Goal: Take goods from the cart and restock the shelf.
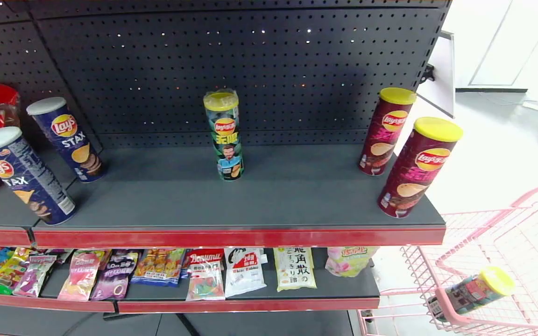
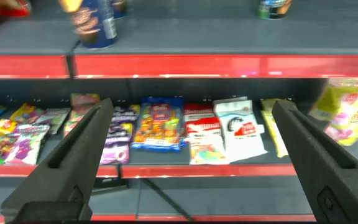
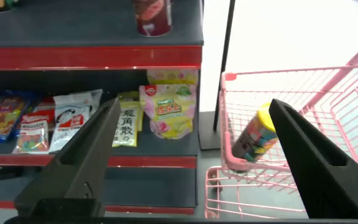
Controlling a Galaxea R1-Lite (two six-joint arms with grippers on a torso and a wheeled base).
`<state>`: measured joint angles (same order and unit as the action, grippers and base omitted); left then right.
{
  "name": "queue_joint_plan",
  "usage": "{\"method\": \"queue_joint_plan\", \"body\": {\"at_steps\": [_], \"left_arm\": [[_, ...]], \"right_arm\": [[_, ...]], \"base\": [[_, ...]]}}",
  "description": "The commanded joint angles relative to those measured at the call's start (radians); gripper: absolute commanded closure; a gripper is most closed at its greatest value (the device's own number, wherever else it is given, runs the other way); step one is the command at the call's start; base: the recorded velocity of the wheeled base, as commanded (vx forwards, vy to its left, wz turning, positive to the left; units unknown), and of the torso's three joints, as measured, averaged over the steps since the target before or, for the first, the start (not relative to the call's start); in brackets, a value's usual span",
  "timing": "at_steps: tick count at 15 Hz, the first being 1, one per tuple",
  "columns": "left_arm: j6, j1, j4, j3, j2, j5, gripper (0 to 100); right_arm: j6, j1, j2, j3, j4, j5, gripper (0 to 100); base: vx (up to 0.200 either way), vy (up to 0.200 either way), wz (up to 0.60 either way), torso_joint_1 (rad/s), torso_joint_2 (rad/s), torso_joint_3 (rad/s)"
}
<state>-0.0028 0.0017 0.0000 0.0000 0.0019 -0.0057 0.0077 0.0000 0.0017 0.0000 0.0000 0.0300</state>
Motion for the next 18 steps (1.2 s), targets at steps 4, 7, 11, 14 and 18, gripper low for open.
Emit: {"method": "queue_joint_plan", "body": {"at_steps": [4, 7, 11, 14, 18], "left_arm": [[-0.002, 0.000, 0.000, 0.000, 0.000, 0.000, 0], [-0.002, 0.000, 0.000, 0.000, 0.000, 0.000, 0], [-0.002, 0.000, 0.000, 0.000, 0.000, 0.000, 0], [-0.002, 0.000, 0.000, 0.000, 0.000, 0.000, 0], [-0.002, 0.000, 0.000, 0.000, 0.000, -0.002, 0]], "right_arm": [[0.000, 0.000, 0.000, 0.000, 0.000, 0.001, 0], [0.000, 0.000, 0.000, 0.000, 0.000, 0.001, 0], [0.000, 0.000, 0.000, 0.000, 0.000, 0.001, 0], [0.000, 0.000, 0.000, 0.000, 0.000, 0.001, 0], [0.000, 0.000, 0.000, 0.000, 0.000, 0.001, 0]], "base": [[-0.200, 0.000, 0.00, 0.004, 0.00, 0.005], [-0.200, 0.000, 0.00, 0.001, 0.01, -0.001], [0.000, 0.000, 0.00, 0.000, 0.00, 0.000], [0.000, 0.000, -0.40, 0.006, 0.00, -0.002], [0.000, 0.000, -0.60, 0.008, 0.00, 0.000]]}}
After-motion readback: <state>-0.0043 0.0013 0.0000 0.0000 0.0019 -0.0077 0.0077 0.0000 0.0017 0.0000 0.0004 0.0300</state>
